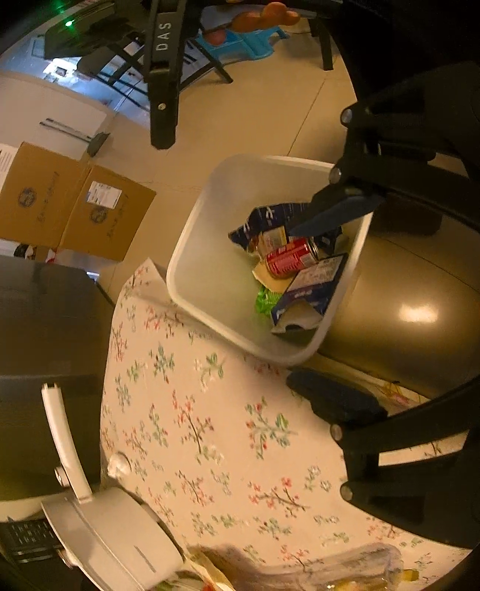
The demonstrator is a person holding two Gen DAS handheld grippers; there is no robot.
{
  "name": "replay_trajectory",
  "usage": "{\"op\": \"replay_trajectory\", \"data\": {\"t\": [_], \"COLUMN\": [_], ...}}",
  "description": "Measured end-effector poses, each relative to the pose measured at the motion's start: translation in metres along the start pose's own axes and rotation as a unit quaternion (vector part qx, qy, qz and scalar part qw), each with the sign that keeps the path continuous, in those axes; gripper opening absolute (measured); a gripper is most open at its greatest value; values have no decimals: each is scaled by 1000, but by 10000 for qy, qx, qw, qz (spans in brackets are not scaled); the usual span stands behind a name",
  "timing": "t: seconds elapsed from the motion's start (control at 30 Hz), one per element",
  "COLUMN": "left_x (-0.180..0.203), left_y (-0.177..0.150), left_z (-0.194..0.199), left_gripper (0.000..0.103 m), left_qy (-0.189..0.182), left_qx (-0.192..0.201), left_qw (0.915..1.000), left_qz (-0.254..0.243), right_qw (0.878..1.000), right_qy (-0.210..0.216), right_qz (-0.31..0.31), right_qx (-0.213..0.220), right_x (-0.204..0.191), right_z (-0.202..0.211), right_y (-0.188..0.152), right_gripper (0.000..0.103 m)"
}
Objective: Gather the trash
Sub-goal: 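Carry the can and carton over the white bin and open both tools, then return over the table and grasp the yellow bag with the left tool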
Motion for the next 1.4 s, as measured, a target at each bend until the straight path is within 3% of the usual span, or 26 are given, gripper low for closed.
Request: {"op": "replay_trajectory", "data": {"t": [0.33, 0.8, 1.23, 1.33, 1.4], "left_x": [-30, -92, -170, -191, -204], "left_y": [-6, -24, -52, -62, -69], "left_z": [29, 83, 144, 152, 156], "left_gripper": [77, 81, 87, 99, 100], "left_qy": [207, 492, 913, 1097, 1196], "left_qx": [159, 457, 785, 736, 736], "left_qw": [9990, 9923, 9759, 9705, 9667], "left_qz": [373, 1042, 1820, 2018, 2142], "right_qw": [9999, 9984, 9958, 9948, 9942], "right_qy": [37, 194, 390, 424, 436], "right_qz": [132, 530, 826, 930, 987], "right_qx": [25, 58, 49, 31, 19], "right_x": [-16, -69, -134, -155, -165], "right_z": [2, 3, 0, -3, -4], "right_y": [1, 5, 7, 5, 5], "right_gripper": [59, 64, 73, 77, 79]}}
Point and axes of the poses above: each gripper's, at about its wrist camera, not at the fingertips, and z roughly against the way its jaws point, x to its right, y to its top, the point moved 6 cm from there along -z, roughly the way its jaws point, and after that the axes turned 7 degrees about -y, right-handed, at the moved point
